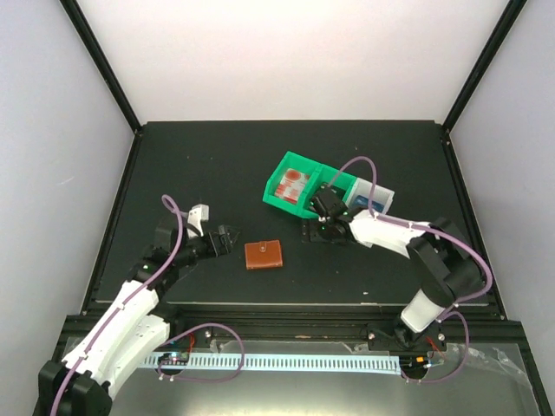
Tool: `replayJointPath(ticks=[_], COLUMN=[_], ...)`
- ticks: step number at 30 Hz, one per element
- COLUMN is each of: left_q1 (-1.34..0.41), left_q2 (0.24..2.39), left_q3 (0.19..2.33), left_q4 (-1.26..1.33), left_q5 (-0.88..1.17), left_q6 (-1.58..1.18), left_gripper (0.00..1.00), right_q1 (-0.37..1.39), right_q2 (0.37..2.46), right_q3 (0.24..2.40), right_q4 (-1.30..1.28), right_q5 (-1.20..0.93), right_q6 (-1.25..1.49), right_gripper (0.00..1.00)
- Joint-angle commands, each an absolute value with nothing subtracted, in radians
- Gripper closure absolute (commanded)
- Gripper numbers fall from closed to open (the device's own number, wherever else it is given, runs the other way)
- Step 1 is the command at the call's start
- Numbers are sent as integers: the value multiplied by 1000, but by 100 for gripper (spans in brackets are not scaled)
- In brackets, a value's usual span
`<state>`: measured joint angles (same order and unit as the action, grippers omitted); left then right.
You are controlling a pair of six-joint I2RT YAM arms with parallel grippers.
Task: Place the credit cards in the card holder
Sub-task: Move the storage box to the center of the board, then adjust the card holder at the center of the board.
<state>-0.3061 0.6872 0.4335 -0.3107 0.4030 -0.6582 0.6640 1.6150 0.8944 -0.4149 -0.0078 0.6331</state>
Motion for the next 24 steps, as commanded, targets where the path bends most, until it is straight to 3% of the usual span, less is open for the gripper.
replayJointPath(ticks=[1,12,19,24], left_q1=[-344,-392,-407,-436], left_q2=[682,721,741,787], left_q3=[388,337,321,297], left_q4=[-276,-228,-258,-251], left_q5=[333,288,267,259], left_q6=[-748,-790,-814,-851], left_gripper=[1,1,1,4], right_q1=[669,647,710,779], right_q2=[1712,1833,1759,1804], right_q3=[994,1132,1071,1092], right_q4=[-398,-429,-360,-314], right_q5=[101,209,-166,-322], right_q6=[585,500,374,380], right_gripper=[10,11,16,24])
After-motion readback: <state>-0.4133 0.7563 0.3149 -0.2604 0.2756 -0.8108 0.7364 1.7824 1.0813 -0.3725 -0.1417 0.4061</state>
